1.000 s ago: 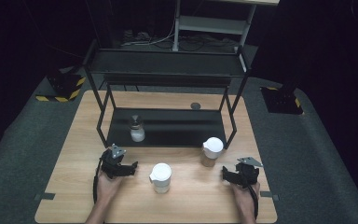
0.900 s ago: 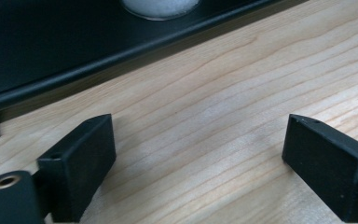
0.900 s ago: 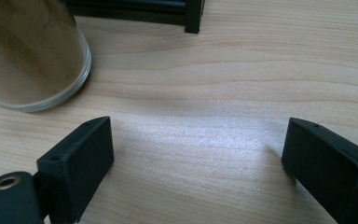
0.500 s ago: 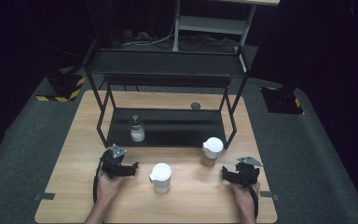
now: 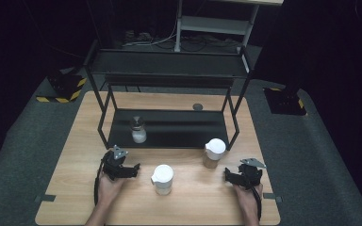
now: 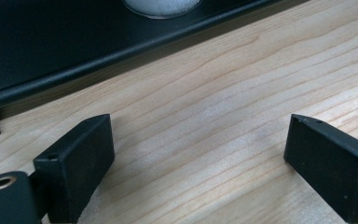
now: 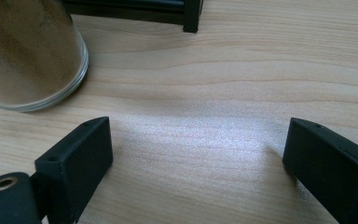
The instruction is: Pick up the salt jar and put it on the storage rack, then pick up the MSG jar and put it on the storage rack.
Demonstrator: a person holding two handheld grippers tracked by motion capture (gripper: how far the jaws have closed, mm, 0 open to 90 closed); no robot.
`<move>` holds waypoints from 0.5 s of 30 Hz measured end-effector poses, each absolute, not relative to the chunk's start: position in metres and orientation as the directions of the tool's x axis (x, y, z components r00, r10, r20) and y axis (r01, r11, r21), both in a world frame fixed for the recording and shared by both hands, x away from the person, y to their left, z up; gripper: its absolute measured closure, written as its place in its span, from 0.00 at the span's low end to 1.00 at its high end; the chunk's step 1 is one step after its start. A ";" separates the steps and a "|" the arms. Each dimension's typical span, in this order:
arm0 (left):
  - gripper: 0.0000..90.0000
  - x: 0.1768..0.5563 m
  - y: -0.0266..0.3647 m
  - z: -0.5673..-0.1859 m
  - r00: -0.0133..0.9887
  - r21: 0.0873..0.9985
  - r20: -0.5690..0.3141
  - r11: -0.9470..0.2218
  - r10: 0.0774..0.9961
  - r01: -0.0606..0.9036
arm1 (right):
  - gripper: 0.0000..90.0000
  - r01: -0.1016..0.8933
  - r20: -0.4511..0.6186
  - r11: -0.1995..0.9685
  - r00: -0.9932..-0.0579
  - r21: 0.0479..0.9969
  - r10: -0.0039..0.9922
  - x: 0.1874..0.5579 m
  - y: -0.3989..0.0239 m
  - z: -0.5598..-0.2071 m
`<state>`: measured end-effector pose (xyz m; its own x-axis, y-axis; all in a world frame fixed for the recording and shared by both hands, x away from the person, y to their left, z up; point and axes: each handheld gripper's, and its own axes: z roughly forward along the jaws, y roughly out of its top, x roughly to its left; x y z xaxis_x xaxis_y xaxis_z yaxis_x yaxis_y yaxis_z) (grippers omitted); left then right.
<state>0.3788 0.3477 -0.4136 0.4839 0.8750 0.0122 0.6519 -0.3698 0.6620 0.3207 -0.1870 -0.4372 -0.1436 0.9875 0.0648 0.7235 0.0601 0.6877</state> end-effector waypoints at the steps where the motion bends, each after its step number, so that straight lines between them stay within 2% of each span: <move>1: 0.09 0.379 0.348 -0.414 0.484 0.662 0.012 -0.370 0.875 0.652 | 0.09 0.724 0.066 0.059 -0.142 0.687 0.988 0.321 -0.187 -0.437; 15: 0.09 0.379 0.348 -0.413 0.484 0.662 0.013 -0.370 0.875 0.652 | 0.09 0.723 0.074 0.055 -0.145 0.688 0.987 0.321 -0.189 -0.437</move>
